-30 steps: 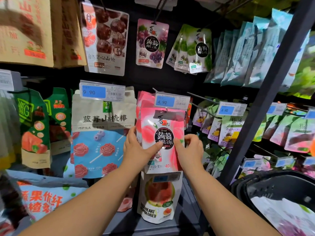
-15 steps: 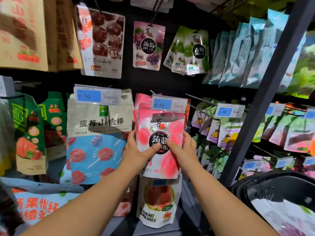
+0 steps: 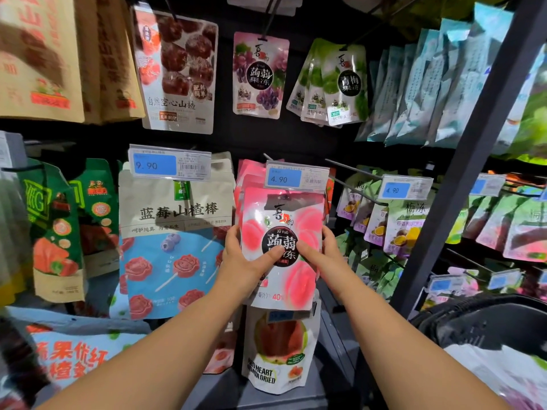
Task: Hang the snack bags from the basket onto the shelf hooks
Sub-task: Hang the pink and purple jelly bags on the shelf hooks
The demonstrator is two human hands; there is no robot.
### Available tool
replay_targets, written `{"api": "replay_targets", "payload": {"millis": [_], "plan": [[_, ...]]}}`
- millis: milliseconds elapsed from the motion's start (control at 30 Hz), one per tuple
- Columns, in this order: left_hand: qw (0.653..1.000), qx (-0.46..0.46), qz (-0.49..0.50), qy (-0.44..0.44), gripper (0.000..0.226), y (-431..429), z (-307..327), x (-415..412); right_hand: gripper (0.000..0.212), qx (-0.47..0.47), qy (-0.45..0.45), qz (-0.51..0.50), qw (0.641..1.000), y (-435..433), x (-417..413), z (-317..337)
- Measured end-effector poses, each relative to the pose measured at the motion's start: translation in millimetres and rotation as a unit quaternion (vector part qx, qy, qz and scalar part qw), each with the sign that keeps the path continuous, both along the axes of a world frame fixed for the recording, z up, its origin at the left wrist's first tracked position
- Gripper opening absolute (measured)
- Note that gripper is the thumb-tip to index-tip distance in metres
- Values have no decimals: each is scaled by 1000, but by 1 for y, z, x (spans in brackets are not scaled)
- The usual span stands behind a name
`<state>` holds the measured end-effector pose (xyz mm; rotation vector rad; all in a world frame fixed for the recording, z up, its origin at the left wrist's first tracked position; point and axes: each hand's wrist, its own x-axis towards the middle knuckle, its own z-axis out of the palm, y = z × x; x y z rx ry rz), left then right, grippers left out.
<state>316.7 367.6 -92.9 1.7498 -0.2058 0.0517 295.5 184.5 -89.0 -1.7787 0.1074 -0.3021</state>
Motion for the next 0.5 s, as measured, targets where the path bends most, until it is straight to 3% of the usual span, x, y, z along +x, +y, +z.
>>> {"api": "replay_targets", "payload": {"millis": [267, 400, 500], "plan": [[998, -48, -38, 9, 120, -2, 3, -6, 99, 57, -1, 21, 998, 5, -3, -2], [999, -27, -38, -6, 92, -3, 4, -7, 76, -7, 25, -10, 1000, 12, -12, 4], [1000, -6, -7, -27, 103, -2, 3, -5, 81, -80, -4, -82, 993, 12, -15, 2]]}}
